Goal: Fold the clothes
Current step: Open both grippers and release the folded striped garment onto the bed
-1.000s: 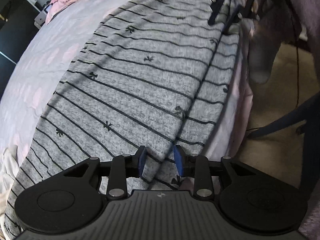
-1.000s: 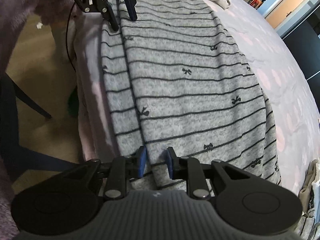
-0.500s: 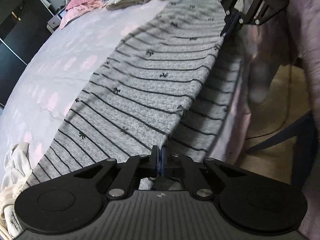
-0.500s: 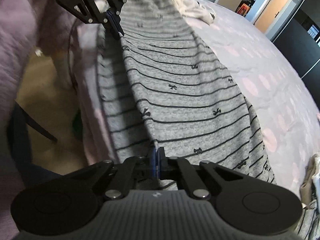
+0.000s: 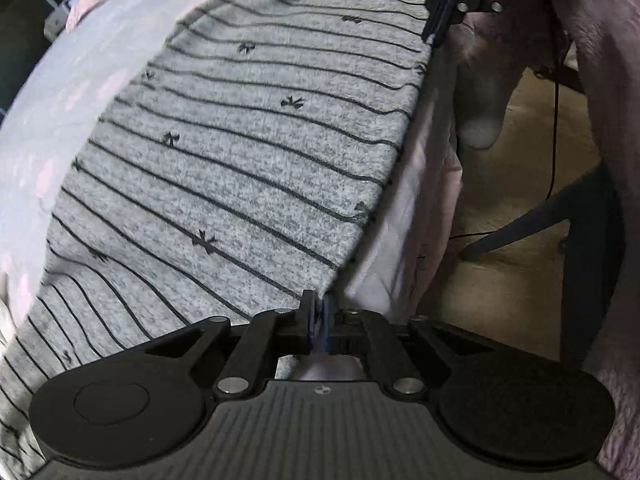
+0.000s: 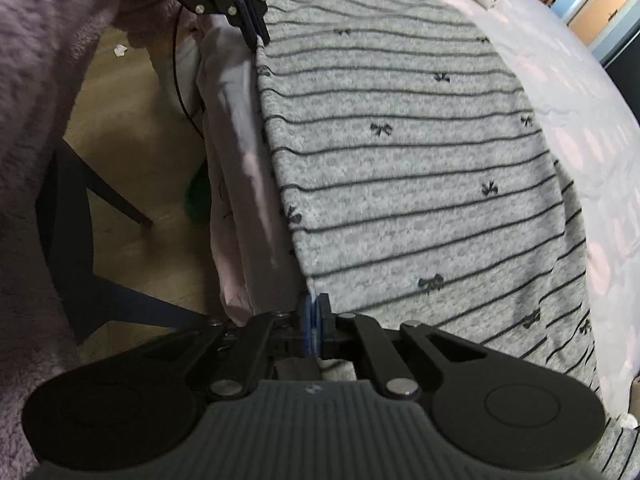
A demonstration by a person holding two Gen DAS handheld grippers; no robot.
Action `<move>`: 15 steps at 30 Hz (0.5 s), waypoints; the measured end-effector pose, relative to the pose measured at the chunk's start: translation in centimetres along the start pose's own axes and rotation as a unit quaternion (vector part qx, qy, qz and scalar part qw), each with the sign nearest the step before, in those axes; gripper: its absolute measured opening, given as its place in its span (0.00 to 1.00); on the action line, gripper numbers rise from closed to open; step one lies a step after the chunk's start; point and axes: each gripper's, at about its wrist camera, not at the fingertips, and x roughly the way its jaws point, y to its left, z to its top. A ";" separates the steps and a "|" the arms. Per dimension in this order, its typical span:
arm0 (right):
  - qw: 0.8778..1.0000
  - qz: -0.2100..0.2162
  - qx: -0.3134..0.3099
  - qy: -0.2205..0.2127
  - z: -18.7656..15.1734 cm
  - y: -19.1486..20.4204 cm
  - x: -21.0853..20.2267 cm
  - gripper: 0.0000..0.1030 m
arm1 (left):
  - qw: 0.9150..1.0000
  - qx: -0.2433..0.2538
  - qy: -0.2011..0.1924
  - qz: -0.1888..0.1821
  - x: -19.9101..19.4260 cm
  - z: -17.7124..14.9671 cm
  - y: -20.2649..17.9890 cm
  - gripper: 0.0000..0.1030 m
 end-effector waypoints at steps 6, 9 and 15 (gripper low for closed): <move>0.997 -0.028 0.053 -0.047 -0.4 -1.6 -3.4 0.26 | 0.996 -0.062 -0.050 -0.031 -3.8 0.4 2.9 0.28; 0.991 -0.084 0.091 -0.058 -0.4 -3.5 -5.3 0.26 | 0.990 -0.107 -0.081 -0.032 -5.4 1.0 5.1 0.36; 0.946 -0.214 0.239 -0.041 -2.7 -10.9 -8.1 0.26 | 0.976 -0.190 -0.105 -0.001 -6.0 2.9 10.4 0.41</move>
